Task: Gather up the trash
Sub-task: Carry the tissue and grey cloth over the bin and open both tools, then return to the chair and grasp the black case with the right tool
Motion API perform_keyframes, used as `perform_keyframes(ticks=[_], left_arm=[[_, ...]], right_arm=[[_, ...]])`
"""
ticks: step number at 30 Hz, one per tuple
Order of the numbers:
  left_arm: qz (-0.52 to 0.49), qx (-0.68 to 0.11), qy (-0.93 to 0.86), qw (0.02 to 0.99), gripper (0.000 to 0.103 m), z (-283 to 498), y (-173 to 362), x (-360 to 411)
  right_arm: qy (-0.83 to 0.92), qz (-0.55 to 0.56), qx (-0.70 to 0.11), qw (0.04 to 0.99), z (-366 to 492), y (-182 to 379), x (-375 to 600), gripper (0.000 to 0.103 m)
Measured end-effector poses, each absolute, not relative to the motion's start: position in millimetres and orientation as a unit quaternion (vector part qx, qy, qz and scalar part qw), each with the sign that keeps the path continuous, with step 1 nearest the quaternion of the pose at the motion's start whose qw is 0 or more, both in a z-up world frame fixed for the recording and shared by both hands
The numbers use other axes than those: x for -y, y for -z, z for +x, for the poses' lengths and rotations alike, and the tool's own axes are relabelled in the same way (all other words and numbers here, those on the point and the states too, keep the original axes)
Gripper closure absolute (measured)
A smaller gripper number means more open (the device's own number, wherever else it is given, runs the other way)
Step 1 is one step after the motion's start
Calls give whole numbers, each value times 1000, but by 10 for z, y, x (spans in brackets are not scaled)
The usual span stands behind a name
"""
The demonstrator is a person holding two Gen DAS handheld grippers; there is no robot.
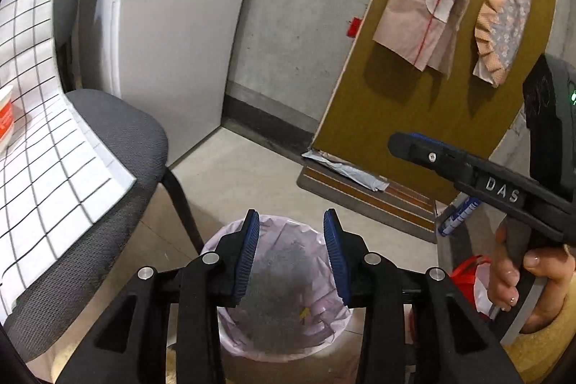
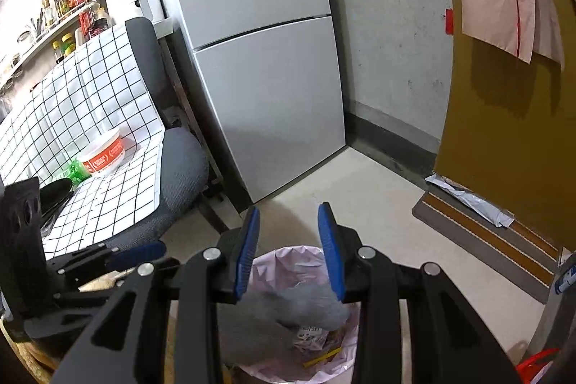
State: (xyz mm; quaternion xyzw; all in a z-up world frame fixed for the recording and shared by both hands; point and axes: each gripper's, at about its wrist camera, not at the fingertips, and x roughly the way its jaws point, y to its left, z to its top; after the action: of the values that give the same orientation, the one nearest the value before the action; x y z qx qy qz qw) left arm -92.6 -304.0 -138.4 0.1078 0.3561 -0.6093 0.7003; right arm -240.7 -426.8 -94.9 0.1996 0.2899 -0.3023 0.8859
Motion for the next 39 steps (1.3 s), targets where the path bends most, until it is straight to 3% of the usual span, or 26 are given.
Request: perform_keyframes(ticks=[21,24,27,29,31,34,39], left_arm=[[57,-358,400,842,64,-50,1112,1464],[41,-361,360,859,54,117,1082,1149],[24,-359,318,877,54,302,1042,828],[-1,-358,290,888,54,465,979,555],[-19,-350,259,900,52,620,903,287],[-31,-342,214,914,40,819,809,-20],[-44,-343,158,925,39,1163,734,-416]], right_arm=[[146,181,-319,919,-1385,898,3486,69],[125,152,-342,919,-1077,915,3283,69],[79,146,-361,918,-747,927,3095,69],[59,134,-369,918,-528,916,2971,67],[42,121,-376,918,-328,907,2853,57],[17,98,-379,920,-6,879,2635,49],[-2,67,-381,922,371,857,2352,44]])
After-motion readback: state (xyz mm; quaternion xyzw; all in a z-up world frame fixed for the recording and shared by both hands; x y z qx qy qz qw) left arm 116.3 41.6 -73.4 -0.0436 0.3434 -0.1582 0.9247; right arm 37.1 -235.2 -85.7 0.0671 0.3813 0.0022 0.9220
